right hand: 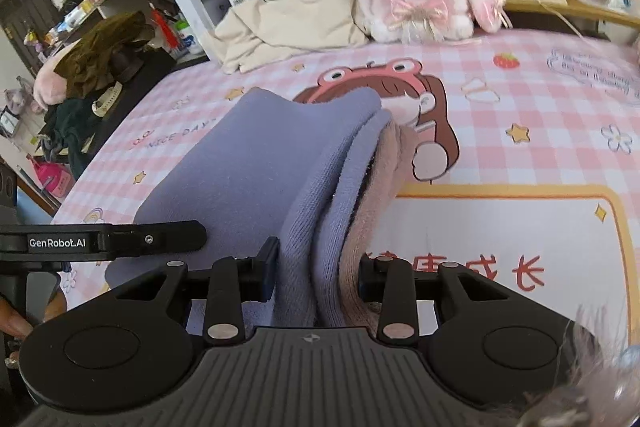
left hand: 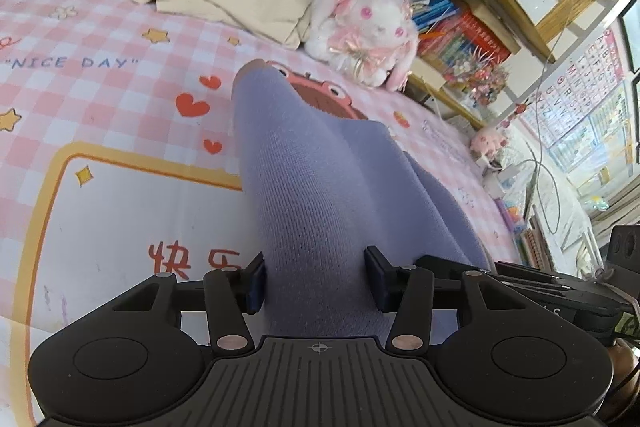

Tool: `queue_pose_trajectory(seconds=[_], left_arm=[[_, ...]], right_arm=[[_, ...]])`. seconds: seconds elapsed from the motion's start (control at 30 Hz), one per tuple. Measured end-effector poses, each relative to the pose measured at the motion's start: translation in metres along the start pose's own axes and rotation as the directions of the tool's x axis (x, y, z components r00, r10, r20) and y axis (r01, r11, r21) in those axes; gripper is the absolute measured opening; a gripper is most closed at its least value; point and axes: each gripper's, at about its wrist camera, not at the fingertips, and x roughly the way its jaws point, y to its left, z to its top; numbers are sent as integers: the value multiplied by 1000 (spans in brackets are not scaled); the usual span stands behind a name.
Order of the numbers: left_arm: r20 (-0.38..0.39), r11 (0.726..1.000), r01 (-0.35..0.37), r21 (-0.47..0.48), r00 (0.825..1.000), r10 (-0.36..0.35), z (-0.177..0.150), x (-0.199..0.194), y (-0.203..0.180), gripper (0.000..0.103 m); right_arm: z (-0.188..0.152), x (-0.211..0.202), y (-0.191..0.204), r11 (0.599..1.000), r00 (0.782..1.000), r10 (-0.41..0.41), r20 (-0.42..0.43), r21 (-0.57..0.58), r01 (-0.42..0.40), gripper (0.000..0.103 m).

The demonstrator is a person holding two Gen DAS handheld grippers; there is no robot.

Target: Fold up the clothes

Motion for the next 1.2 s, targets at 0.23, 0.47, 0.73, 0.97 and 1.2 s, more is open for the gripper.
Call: queue_pose_trajectory(seconds=[0.23, 0.47, 0.73, 0.97, 1.2], left_arm=[[51, 999, 11, 43, 999, -13, 7, -11, -5, 46], [91, 998, 24, 56, 995, -29, 19, -20, -4, 46], [109, 998, 22, 66, 994, -29, 32, -21, -2, 46], [111, 998, 23, 61, 993, -30, 45, -19, 7, 46], [109, 999, 34, 40, 993, -38, 66, -8, 22, 46]], right_arm=[[4, -10, 12, 998, 998, -2, 69, -56, 5, 32], [17, -13, 23, 995, 994, 3, 113, -103, 8, 32], [30, -9, 31, 992, 991, 0, 133, -122, 16, 32], [44, 3, 38, 990, 991, -5, 131, -141, 24, 33], [62, 23, 42, 987, 991, -20, 133, -154, 40, 33]])
